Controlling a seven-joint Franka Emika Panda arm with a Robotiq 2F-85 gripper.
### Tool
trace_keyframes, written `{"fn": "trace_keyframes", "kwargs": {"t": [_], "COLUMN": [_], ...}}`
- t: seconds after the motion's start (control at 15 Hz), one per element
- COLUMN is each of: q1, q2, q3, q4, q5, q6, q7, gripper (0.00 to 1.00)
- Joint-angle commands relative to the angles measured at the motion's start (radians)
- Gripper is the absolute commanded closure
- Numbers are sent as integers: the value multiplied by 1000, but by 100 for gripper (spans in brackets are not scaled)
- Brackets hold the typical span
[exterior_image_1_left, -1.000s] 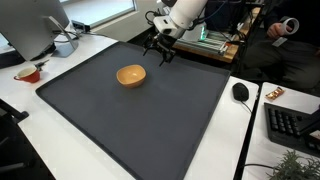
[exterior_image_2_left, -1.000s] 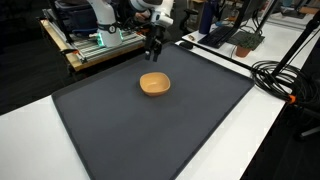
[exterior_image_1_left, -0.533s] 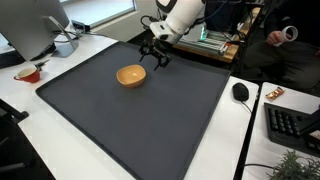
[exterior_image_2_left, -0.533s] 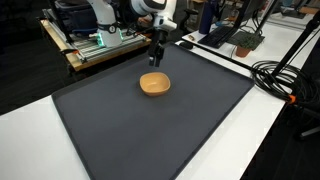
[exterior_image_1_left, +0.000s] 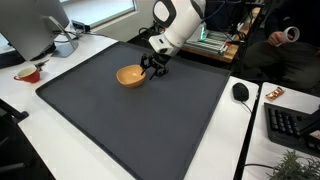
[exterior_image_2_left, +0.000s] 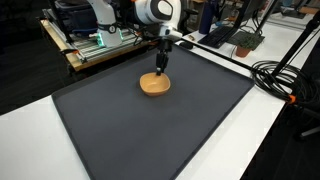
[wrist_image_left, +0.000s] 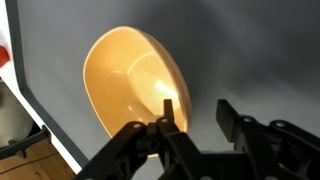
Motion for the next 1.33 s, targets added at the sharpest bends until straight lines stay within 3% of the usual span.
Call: {"fn": "trace_keyframes", "kwargs": {"t": [0.0,0.13,0.2,0.67,1.27], "q1": [14,14,14,6,-11], "q2": [37,36,32,14,-103], "q3": [-16,-15,-15,-12,-11], "q4": [36,39,38,29,-30], "q5": [-40,-35,-32,-6,81], "q6": [18,16,14,22,76], "q7": [36,31,28,1,-102], "gripper": [83,98,99,99,99]}}
